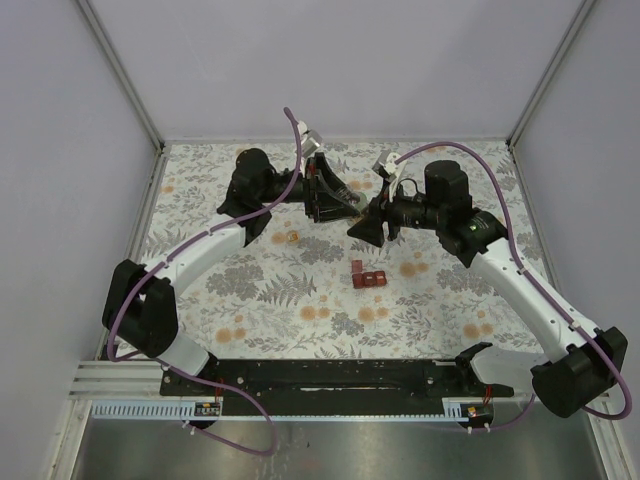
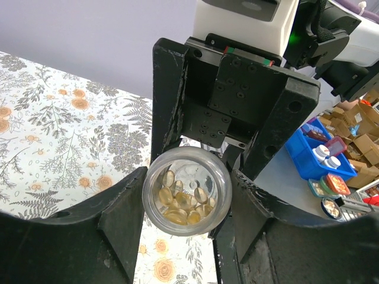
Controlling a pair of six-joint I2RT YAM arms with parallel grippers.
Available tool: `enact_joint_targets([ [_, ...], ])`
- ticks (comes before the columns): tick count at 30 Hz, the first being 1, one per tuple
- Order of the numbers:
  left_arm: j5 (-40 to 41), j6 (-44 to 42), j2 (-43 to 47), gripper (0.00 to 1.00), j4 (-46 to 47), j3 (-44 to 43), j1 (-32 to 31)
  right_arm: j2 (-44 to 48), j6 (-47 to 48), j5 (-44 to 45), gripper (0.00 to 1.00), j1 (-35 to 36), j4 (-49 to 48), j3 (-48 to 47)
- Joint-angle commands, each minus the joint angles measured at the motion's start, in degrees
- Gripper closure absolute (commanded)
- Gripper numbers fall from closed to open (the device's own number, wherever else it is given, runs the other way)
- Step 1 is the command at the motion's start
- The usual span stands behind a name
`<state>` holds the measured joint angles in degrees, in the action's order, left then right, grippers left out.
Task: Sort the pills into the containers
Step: Adjust the pill bottle.
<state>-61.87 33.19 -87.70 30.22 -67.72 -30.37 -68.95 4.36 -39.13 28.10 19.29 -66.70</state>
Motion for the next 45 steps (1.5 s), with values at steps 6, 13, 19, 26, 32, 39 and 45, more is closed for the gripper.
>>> enact_joint_targets([
  [6, -0.9, 3.8, 3.3, 1.0, 6.8, 0.8, 0.1, 2.2, 0.3, 3.8, 0.4, -0.9, -1.4, -0.8],
  [13, -0.9, 2.9, 3.5, 1.0, 5.7, 0.6, 0.8, 2.5, 1.3, 5.6, 0.24, -1.0, -0.1, -1.0],
  [19, -0.5, 2.8, 3.3, 1.0, 5.1, 0.4, 0.8, 2.6, 1.6, 5.6, 0.2, -0.9, 0.0, -1.2],
  [26, 0.0, 2.3, 2.9, 1.0, 4.5, 0.6, 0.8, 2.5, 1.8, 4.4, 0.13, -0.9, 0.4, -1.9],
  [32, 1.0, 2.4, 2.4, 1.0, 4.1, 0.4, 0.8, 2.7, 1.8, -0.8, 0.13, -0.9, 0.6, -2.0],
  [39, 1.6, 2.2, 2.3, 1.0, 3.5, 0.4, 0.8, 3.0, 1.8, -2.4, 0.15, -0.9, 0.1, -1.7],
  [45, 1.8, 2.1, 2.4, 1.0, 3.3, 0.7, 0.8, 3.2, 1.9, -1.6, 0.2, -1.0, 0.0, -1.6],
])
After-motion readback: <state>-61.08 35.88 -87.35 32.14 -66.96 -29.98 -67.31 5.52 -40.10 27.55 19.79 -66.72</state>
